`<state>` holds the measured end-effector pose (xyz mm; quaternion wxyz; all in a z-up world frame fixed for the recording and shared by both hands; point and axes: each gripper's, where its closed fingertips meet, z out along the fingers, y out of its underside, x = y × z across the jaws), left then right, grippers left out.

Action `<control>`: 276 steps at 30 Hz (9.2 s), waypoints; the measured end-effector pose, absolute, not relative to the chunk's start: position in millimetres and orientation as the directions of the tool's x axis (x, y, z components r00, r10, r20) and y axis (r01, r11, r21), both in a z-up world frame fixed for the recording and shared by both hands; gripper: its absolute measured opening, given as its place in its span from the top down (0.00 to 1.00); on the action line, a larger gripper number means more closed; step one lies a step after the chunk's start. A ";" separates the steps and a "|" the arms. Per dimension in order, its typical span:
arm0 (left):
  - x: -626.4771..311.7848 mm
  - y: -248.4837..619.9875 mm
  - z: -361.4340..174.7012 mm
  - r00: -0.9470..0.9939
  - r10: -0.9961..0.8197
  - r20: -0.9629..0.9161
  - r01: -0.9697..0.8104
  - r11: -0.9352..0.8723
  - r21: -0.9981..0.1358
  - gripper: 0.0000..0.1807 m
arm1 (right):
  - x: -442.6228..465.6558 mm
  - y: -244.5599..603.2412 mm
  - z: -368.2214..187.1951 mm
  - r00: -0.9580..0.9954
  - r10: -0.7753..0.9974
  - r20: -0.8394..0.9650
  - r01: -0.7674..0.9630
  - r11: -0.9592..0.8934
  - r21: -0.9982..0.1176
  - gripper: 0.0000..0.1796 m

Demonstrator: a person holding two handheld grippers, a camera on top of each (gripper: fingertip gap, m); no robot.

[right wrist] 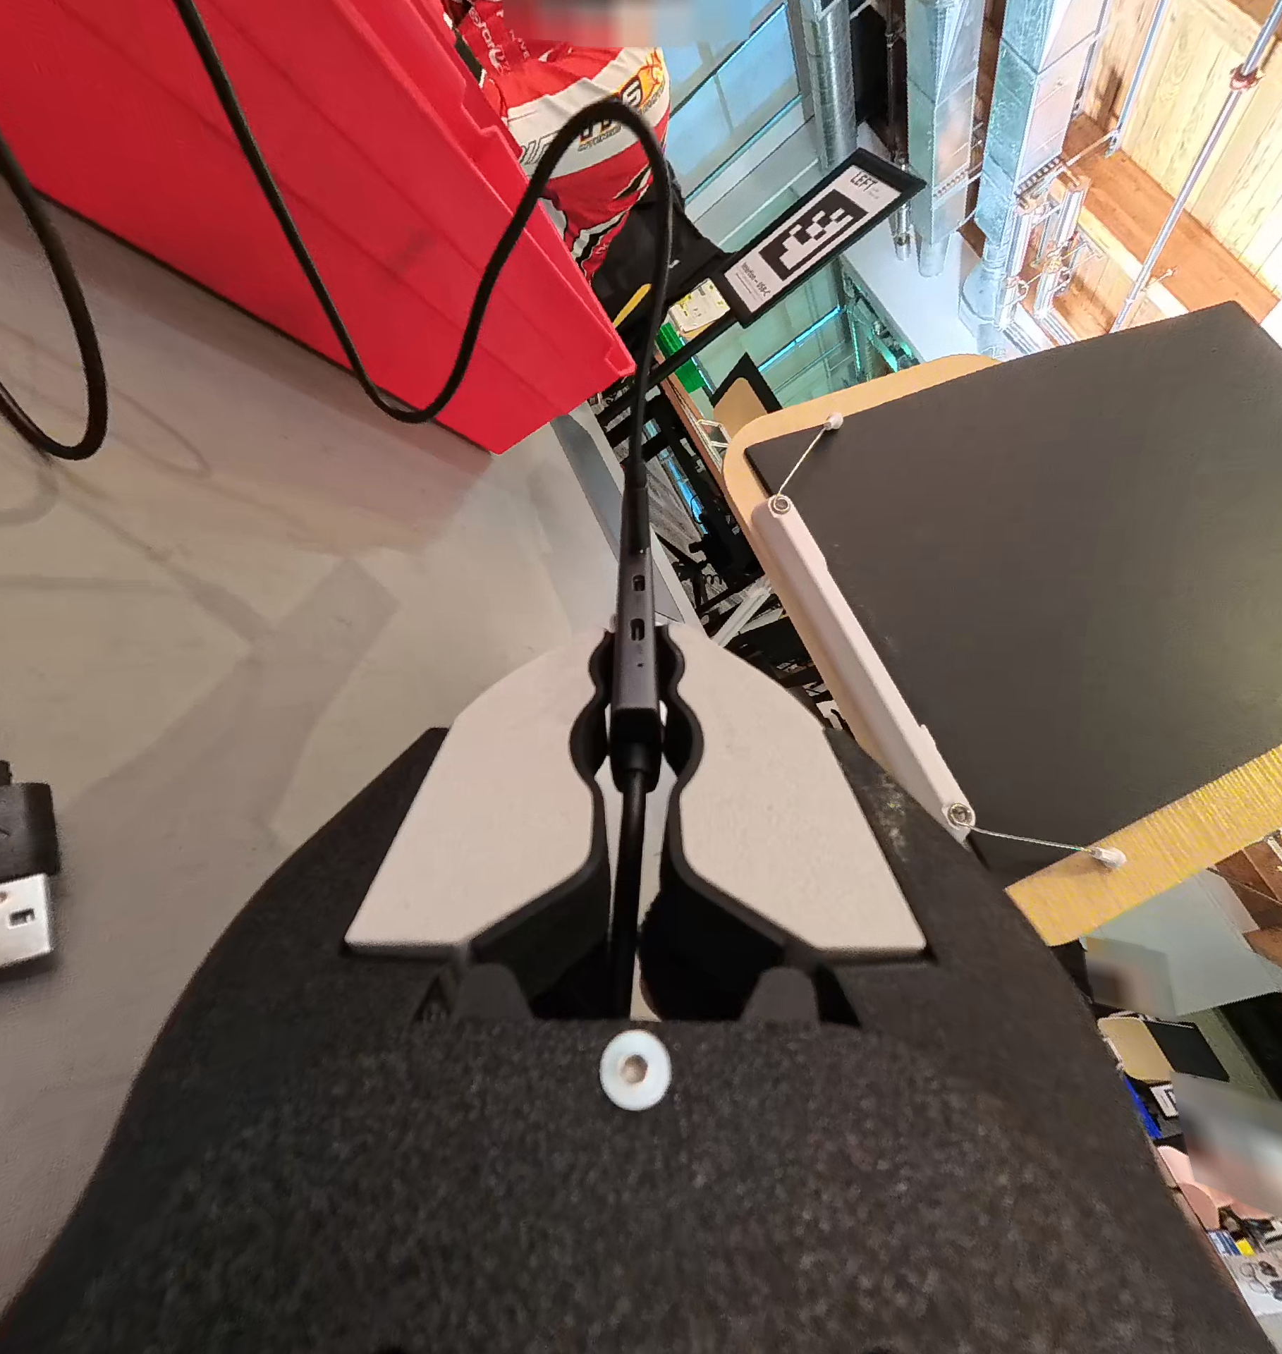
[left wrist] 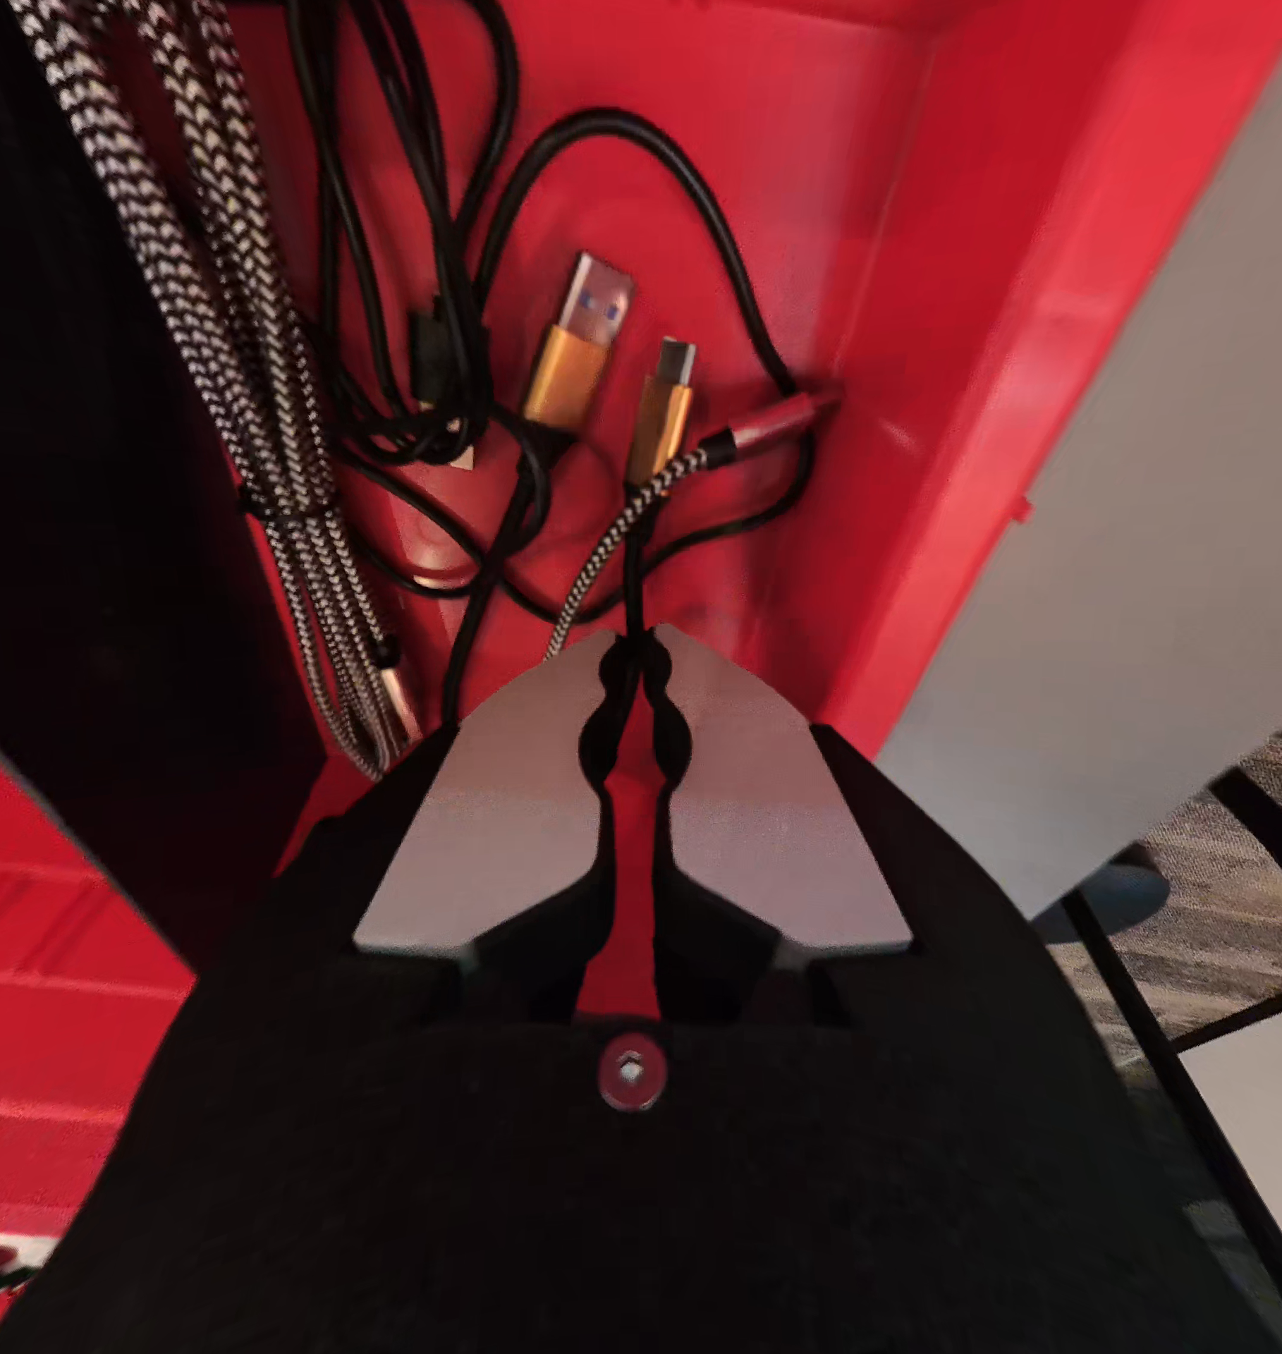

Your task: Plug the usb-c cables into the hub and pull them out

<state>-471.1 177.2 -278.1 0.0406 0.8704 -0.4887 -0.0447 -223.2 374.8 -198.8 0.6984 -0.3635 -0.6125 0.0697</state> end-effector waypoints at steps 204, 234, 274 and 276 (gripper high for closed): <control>-237.4 282.2 -239.7 0.924 -0.381 0.035 -0.200 -0.558 -0.806 0.98 | -238.0 325.5 -234.6 -0.041 0.055 0.998 0.429 0.903 -0.032 0.94; -233.5 290.2 -242.0 0.914 -0.399 0.072 -0.169 -0.535 -0.828 0.98 | -235.0 340.3 -239.6 -0.081 0.146 0.986 0.530 0.844 -0.082 0.95; -223.3 162.6 -236.8 0.883 -0.430 0.189 -0.079 -0.533 -0.843 0.87 | 113.7 534.9 399.6 0.830 0.128 0.543 0.518 0.186 -0.835 0.95; -222.5 161.4 -239.0 0.883 -0.434 0.180 -0.094 -0.539 -0.837 0.87 | 121.3 536.7 402.9 0.840 0.128 0.527 0.503 0.177 -0.846 0.95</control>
